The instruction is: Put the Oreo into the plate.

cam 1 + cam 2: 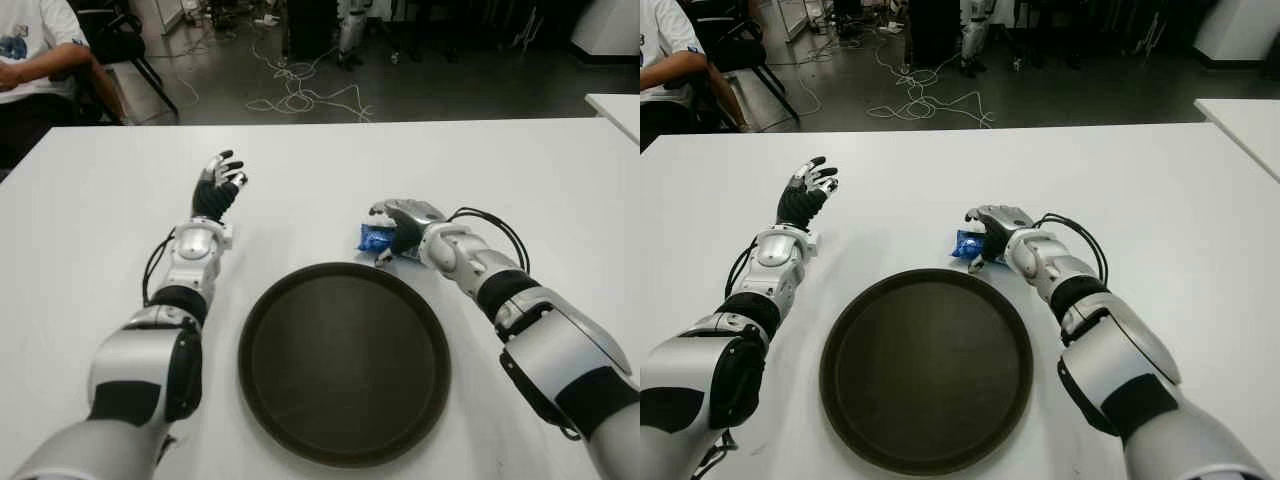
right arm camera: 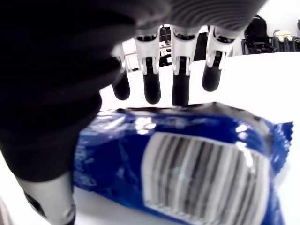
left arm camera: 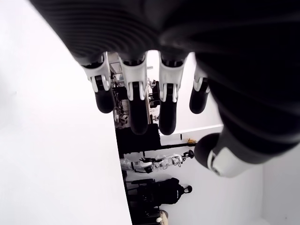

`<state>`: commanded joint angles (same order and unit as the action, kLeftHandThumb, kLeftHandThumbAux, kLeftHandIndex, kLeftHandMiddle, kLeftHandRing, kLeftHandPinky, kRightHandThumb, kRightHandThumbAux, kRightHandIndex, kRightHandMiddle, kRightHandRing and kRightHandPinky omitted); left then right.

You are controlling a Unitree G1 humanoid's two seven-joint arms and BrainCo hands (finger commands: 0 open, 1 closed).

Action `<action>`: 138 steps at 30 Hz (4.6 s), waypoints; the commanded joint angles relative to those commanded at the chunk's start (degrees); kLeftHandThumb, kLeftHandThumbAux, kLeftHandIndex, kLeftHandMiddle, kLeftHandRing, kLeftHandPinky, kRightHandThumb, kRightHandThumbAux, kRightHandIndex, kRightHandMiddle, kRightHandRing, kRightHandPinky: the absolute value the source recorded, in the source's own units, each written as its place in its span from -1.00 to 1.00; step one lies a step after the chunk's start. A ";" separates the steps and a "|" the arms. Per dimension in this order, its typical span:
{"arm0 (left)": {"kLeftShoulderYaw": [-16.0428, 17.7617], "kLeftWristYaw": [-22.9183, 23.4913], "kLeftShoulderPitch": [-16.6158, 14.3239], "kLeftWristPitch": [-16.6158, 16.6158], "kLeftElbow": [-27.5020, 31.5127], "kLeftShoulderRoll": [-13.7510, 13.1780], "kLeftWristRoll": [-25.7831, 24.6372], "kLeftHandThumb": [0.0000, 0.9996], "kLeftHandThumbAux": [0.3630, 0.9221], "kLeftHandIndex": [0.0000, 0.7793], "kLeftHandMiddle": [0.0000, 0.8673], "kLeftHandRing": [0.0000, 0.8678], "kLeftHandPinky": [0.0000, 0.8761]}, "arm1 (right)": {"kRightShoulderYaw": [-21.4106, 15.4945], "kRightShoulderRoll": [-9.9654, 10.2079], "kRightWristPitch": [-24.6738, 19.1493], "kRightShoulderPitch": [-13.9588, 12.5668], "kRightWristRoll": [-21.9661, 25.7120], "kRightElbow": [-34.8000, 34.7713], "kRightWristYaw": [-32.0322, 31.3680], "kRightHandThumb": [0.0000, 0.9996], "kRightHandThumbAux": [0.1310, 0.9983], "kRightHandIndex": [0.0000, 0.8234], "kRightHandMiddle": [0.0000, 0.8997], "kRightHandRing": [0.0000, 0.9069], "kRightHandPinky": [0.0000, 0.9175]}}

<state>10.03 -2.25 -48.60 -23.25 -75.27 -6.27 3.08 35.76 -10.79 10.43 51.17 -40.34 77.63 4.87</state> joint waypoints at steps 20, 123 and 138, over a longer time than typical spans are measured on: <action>0.30 0.24 0.08 -0.03 -0.02 -0.16 -0.22 -0.76 -0.04 -0.66 -0.50 -0.59 -0.72 | 0.19 -0.06 -2.96 0.77 0.35 0.21 -1.45 -1.00 0.53 -0.55 -0.52 -0.51 -0.61; -0.25 -0.34 -0.07 -0.14 0.21 0.33 -0.53 -0.77 -0.03 -0.64 -0.49 -0.61 -0.76 | -5.31 -1.53 -1.86 0.53 0.95 -0.67 3.66 -1.00 0.11 0.02 -0.14 -0.10 -0.31; -0.49 -0.49 -0.06 -0.16 0.24 0.33 -0.34 -0.74 -0.05 -0.64 -0.50 -0.61 -0.76 | -5.00 -1.83 -0.26 0.43 0.80 -0.50 0.46 -1.00 -0.06 -0.45 -0.41 -0.41 -0.61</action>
<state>9.55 -2.74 -48.66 -23.41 -75.03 -5.94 2.74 30.76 -12.62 10.18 51.60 -39.54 77.13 5.32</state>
